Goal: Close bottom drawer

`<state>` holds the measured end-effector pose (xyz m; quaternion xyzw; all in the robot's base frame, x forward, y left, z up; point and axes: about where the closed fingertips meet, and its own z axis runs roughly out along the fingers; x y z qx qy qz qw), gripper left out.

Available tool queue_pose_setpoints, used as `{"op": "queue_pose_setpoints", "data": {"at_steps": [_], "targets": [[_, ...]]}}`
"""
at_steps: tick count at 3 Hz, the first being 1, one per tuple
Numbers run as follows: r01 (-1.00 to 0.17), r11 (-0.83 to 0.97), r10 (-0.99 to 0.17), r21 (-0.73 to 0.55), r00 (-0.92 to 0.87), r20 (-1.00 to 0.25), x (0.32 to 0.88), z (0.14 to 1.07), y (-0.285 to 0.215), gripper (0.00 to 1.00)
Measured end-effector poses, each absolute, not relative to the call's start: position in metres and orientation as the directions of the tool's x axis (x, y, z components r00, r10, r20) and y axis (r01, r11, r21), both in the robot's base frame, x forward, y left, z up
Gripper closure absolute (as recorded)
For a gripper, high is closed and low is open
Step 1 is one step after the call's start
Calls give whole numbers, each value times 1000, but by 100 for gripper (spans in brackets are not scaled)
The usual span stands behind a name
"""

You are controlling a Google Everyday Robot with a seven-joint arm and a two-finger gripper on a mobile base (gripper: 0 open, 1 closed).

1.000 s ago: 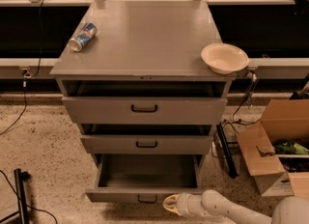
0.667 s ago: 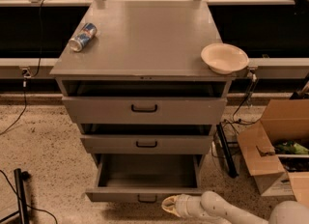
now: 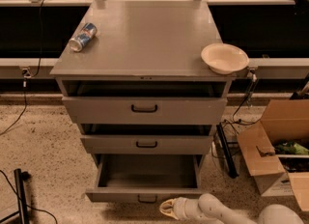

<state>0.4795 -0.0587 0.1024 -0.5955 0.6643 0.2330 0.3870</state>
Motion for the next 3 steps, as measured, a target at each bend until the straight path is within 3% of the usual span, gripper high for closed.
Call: {"op": "queue_pose_setpoints", "data": {"at_steps": [3], "targets": [[-977,68,-563,-201,129,-816,523,98,-36,100]]}}
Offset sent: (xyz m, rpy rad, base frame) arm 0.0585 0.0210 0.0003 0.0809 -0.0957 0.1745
